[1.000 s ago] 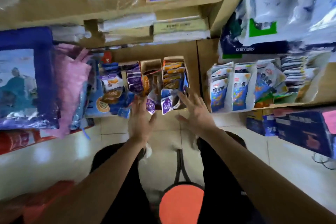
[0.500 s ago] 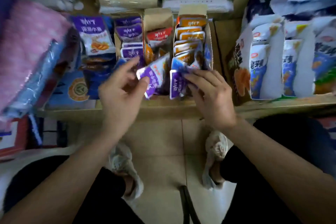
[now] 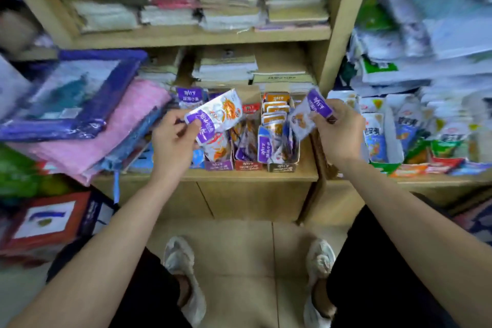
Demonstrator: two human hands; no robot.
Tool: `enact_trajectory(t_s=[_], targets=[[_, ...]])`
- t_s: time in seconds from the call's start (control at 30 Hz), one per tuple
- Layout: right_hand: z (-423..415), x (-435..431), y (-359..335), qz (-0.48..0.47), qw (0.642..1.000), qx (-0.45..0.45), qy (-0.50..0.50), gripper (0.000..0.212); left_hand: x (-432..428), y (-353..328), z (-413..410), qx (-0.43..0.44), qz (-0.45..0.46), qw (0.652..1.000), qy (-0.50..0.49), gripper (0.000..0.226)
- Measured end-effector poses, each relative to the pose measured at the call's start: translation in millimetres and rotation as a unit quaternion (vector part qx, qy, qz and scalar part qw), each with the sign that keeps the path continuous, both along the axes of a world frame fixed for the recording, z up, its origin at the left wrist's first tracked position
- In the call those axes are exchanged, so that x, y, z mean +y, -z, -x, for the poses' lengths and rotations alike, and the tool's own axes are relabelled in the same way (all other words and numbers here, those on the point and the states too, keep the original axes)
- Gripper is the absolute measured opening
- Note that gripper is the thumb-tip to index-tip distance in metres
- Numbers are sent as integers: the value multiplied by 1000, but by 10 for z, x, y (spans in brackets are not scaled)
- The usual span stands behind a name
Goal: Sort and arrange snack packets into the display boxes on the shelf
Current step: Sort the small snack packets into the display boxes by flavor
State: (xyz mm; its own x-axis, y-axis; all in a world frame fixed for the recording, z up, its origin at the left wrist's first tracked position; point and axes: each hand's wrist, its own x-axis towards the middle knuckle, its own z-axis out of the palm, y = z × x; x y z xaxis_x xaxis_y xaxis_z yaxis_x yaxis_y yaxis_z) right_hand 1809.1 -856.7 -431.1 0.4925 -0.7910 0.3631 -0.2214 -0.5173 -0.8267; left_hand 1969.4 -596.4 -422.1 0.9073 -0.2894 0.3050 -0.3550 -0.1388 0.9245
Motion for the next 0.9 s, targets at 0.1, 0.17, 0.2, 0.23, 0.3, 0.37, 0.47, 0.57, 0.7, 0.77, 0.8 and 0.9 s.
enact_trajectory(t_s=[0.1,0.17,0.2,0.23,0.3,0.37,0.47,0.57,0.7,0.77,0.8,0.9], targets=[[-154,53,-234,-22,997,-71,-33,14,108,-47,-273,-42,4,997,-62,9],[-338,103,-337,-35,992,-100,-63,11,126,-79,-481,-62,6,995,-79,10],[-454,121,-367,-38,990,-110,-78,8,109,-83,-578,-64,4,995,-75,12],[-570,147,-393,-39,988,-117,-92,5,80,-87,-657,-66,-8,996,-64,14],[-815,197,-396,-45,984,-125,-120,7,2,-38,-816,-104,-49,993,-39,16],[-1052,277,-394,-53,979,-129,-147,11,-84,21,-922,-169,-121,978,-26,17],[-1362,362,-334,-60,975,-119,-175,13,-230,122,-1006,-217,-234,948,-10,23],[-1592,382,-181,-23,978,-84,-188,9,-367,190,-1041,-201,-275,940,23,28],[-1696,337,107,80,968,23,-235,9,-418,258,-1148,-117,-255,960,24,41],[-1729,311,190,120,956,54,-263,14,-402,279,-1196,-89,-240,966,20,49],[-1755,289,215,132,949,65,-278,14,-382,273,-1212,-87,-223,971,17,50],[-1818,267,221,162,928,125,-311,13,-248,209,-1190,-112,-205,972,2,34]])
